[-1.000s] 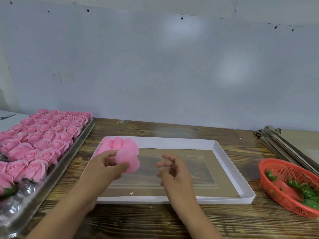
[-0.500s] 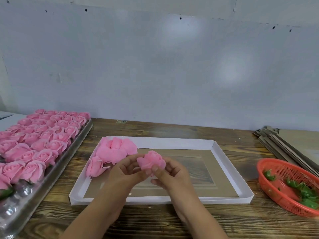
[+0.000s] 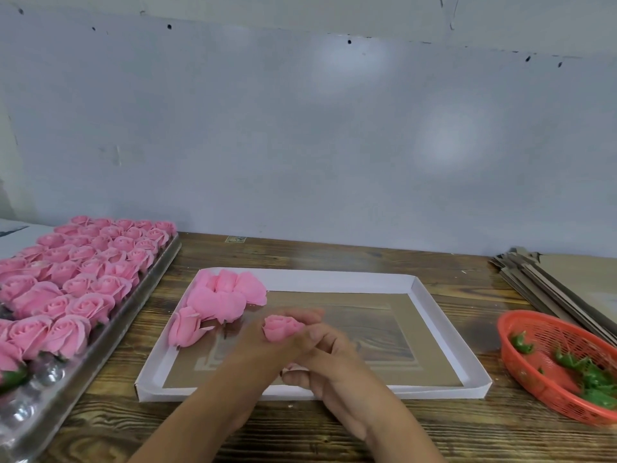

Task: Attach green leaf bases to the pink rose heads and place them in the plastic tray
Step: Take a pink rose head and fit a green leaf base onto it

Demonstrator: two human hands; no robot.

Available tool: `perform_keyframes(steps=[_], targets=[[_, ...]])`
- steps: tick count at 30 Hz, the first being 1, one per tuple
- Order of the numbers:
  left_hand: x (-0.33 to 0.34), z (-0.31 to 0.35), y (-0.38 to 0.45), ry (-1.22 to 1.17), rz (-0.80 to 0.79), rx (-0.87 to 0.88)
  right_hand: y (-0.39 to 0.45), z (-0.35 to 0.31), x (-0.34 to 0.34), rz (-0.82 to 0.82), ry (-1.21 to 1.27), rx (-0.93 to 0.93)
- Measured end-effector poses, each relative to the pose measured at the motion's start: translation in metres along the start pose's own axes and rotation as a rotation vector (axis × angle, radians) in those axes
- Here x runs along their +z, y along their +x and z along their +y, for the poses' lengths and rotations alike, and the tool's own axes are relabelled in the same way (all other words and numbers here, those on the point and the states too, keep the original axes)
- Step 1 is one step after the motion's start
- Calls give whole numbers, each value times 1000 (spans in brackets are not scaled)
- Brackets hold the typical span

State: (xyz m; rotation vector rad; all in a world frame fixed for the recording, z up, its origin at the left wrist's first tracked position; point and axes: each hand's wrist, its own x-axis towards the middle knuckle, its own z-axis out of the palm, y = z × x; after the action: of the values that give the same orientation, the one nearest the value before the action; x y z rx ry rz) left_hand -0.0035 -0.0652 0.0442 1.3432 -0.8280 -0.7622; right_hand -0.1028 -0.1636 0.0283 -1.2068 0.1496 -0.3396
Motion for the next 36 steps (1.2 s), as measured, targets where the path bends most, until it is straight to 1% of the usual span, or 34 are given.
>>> perform_keyframes(steps=[2, 4, 6, 9, 12, 17, 18, 20, 23, 25, 28, 33, 36], targets=[[4, 0, 0, -32, 30, -11, 1, -1, -1, -42, 66, 5], [7, 1, 1, -81, 99, -3, 2, 0, 0, -58, 101, 8], [10, 1, 1, -94, 184, 17, 2, 1, 2, -40, 106, 17], [16, 1, 1, -93, 240, 27, 4, 4, 2, 3, 140, 13], [17, 3, -1, -132, 254, 10, 5, 3, 2, -16, 212, 40], [10, 13, -2, -253, 140, -18, 1, -3, 2, -98, 382, 191], [11, 14, -2, -250, 142, -21, 0, -3, 2, -100, 395, 204], [14, 14, 0, -236, 198, -7, 1, -3, 4, -77, 383, 209], [15, 8, 5, -145, 366, 51, 4, 0, 6, -25, 277, 177], [16, 4, 8, -80, 433, 78, 5, 1, 6, -34, 256, 162], [17, -1, 9, 94, 434, 167, 5, 1, 6, -52, 229, 168], [8, -2, 6, 386, 412, 337, 3, -1, 5, -6, 227, 253], [5, -5, 10, 415, 463, 330, 2, -1, 8, -6, 136, 254]])
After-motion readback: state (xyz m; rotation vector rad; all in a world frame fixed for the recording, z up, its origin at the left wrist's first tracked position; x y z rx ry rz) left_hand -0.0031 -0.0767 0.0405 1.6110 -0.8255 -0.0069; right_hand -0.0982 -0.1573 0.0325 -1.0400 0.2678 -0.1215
